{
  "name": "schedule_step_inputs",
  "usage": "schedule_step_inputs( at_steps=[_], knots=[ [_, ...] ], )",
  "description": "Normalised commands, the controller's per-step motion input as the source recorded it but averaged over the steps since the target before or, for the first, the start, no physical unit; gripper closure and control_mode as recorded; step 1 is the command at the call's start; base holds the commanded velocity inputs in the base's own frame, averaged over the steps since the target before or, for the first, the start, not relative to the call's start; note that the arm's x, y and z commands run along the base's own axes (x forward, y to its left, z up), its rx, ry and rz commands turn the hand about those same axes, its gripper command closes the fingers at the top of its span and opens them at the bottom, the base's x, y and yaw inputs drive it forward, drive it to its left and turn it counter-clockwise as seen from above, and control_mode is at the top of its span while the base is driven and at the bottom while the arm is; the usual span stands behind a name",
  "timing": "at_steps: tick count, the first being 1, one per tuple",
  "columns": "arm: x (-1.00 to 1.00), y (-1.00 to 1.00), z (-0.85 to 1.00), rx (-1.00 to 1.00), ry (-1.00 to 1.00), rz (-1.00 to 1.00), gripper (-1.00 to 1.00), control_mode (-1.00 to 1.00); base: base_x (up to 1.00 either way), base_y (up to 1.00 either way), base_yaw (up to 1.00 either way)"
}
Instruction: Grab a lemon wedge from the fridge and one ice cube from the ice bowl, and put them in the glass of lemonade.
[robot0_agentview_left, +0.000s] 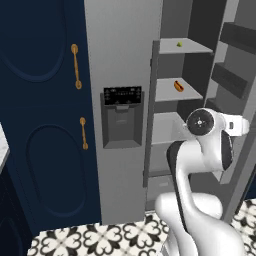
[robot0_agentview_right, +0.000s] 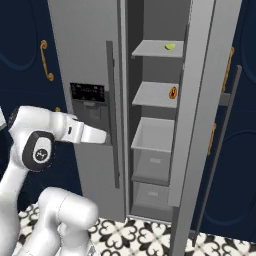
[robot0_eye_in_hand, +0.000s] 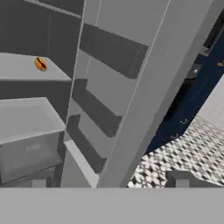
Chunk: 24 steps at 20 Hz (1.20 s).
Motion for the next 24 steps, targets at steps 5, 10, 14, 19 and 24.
schedule_step_inputs(
  at_steps=[5, 10, 14, 19, 24],
  knots=[
    [-0.79, 0.56, -0.56, 0.84, -0.01, 0.05, -1.0, -1.0, 0.0, 0.0, 0.0],
    [0.28, -0.31, -0.83, 0.65, 0.03, 0.38, -1.0, -1.0, 0.0, 0.0, 0.0],
    [0.22, 0.36, -0.32, 0.09, 0.03, 0.3, -1.0, -1.0, 0.0, 0.0, 0.0],
    [-0.02, 0.78, 0.0, -0.3, 0.0, 0.02, -1.0, -1.0, 0.0, 0.0, 0.0],
    [0.0, 0.06, 0.05, -0.11, 0.0, 0.0, -1.0, -1.0, 0.0, 0.0, 0.0]
  ],
)
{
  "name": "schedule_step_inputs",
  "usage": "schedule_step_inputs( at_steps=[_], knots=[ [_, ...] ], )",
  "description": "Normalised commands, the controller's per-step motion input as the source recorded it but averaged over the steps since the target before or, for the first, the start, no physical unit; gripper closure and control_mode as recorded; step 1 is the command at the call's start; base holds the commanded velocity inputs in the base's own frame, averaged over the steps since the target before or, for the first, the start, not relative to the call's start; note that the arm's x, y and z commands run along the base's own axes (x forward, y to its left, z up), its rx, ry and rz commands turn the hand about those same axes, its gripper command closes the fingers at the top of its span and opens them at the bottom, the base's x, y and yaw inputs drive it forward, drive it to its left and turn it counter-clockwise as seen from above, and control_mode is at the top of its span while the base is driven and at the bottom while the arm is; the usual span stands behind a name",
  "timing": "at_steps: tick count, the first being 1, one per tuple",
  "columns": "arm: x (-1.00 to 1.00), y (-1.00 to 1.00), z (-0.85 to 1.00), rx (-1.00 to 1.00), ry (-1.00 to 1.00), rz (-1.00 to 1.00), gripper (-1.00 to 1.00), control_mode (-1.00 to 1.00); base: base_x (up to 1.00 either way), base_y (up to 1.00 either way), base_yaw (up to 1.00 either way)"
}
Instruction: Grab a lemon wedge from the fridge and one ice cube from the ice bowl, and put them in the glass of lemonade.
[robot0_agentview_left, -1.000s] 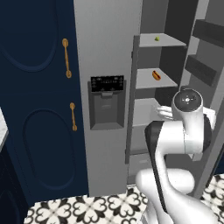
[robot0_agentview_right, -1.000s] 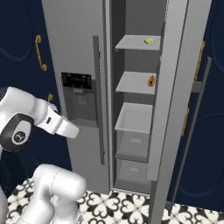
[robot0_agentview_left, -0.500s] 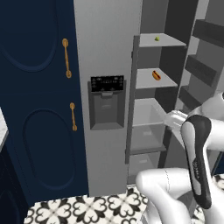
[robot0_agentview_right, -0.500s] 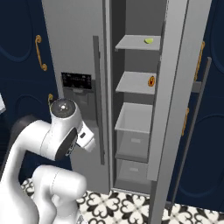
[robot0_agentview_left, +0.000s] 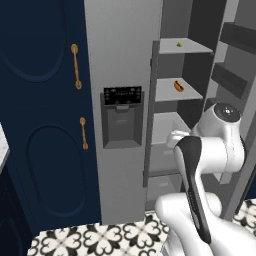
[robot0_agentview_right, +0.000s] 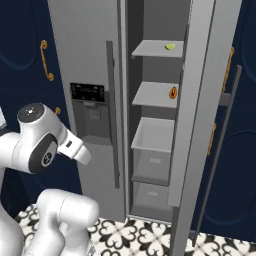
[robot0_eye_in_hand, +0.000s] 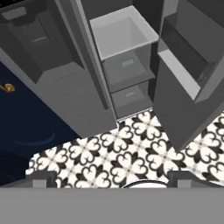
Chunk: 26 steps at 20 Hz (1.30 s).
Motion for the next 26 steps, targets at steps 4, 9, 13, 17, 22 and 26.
schedule_step_inputs(
  at_steps=[4, 9, 13, 17, 22, 26],
  knots=[
    [0.0, -0.16, 0.04, -0.02, 0.0, 0.0, -1.0, -1.0, 0.0, 0.0, 0.0],
    [0.0, -0.04, 0.0, 0.0, 0.0, 0.05, -1.0, -1.0, 0.0, 0.0, 0.0],
    [0.0, 0.0, 0.0, 0.0, 0.0, 0.0, -1.0, -1.0, 0.0, 0.0, 0.0],
    [0.0, 0.0, 0.0, 0.0, 0.0, 0.0, -1.0, -1.0, 0.0, 0.0, 0.0],
    [0.0, 0.0, 0.0, 0.0, 0.0, 0.0, -1.0, 1.0, 0.0, -0.11, -0.04],
    [0.0, 0.0, 0.0, 0.0, 0.0, 0.0, -1.0, 1.0, 0.13, -0.36, -0.12]
  ],
)
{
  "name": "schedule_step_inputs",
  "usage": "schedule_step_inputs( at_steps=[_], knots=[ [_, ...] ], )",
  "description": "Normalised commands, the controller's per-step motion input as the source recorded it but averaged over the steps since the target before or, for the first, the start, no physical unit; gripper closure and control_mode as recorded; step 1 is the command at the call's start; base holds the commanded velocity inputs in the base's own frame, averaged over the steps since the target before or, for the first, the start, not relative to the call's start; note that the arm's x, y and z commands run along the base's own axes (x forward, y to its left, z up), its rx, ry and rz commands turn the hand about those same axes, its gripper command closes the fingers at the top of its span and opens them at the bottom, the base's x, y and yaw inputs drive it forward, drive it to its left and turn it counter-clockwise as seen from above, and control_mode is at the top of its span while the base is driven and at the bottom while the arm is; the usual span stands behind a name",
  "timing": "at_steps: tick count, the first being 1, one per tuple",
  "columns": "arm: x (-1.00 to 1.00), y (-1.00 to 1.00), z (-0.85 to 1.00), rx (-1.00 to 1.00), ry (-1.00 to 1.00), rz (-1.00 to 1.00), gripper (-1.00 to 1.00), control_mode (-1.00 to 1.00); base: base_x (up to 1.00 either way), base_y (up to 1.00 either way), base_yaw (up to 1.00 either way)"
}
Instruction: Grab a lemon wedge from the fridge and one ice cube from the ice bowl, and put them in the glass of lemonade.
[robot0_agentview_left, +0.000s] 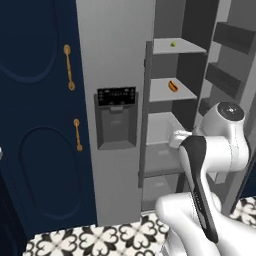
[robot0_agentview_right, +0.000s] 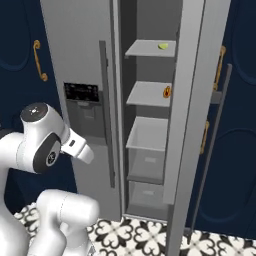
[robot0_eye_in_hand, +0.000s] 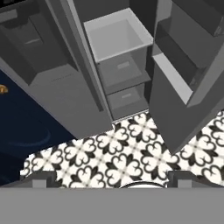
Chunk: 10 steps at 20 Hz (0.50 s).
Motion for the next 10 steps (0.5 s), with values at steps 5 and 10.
schedule_step_inputs(
  at_steps=[5, 10],
  knots=[
    [0.0, 0.0, 0.0, 0.0, 0.0, 0.0, -1.0, 1.0, 0.53, -0.28, -0.18],
    [0.0, 0.0, 0.0, 0.0, 0.0, 0.0, -1.0, 1.0, 0.64, -0.27, -0.19]
  ],
)
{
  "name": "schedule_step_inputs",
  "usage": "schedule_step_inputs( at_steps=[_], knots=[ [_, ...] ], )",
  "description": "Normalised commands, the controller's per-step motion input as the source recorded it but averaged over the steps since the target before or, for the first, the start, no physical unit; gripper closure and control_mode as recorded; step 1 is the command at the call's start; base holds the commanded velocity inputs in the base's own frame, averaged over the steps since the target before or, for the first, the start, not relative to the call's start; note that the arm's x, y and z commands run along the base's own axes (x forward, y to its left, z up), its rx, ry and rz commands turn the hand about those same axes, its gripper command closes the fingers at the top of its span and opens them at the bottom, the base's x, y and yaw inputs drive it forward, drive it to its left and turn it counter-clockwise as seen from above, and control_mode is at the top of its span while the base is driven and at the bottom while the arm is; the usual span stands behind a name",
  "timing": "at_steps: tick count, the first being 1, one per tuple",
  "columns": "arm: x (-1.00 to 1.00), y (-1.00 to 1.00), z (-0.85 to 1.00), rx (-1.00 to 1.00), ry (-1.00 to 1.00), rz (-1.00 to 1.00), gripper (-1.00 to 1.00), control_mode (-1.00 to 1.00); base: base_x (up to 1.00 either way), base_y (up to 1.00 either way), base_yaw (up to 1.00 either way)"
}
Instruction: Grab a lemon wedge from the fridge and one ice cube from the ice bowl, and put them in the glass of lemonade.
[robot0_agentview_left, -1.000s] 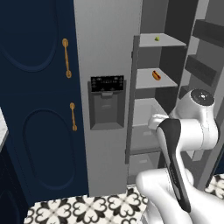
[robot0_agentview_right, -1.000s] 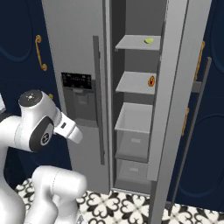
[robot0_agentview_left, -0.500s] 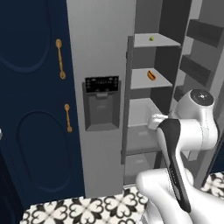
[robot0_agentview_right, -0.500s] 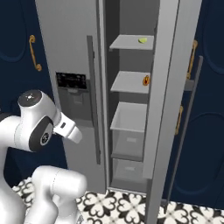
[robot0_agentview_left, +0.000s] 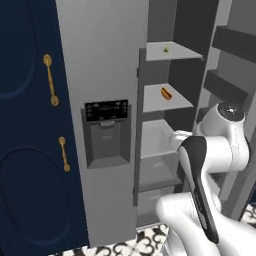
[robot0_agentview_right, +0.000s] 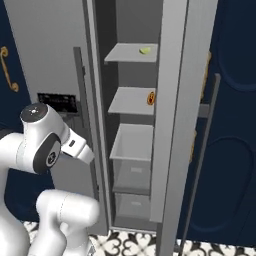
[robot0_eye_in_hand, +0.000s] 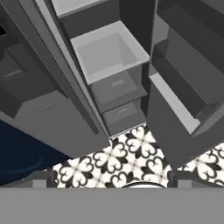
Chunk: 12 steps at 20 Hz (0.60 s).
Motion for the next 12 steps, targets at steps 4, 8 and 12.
schedule_step_inputs(
  at_steps=[4, 8, 12],
  knots=[
    [0.0, 0.0, 0.0, 0.0, 0.0, 0.0, -1.0, 1.0, 0.56, -0.34, -0.19],
    [0.0, 0.0, 0.0, 0.0, 0.0, 0.0, -1.0, 1.0, 0.38, -0.35, -0.16],
    [0.0, 0.0, 0.0, 0.0, 0.0, 0.0, -1.0, 1.0, 0.42, -0.21, -0.15]
  ],
)
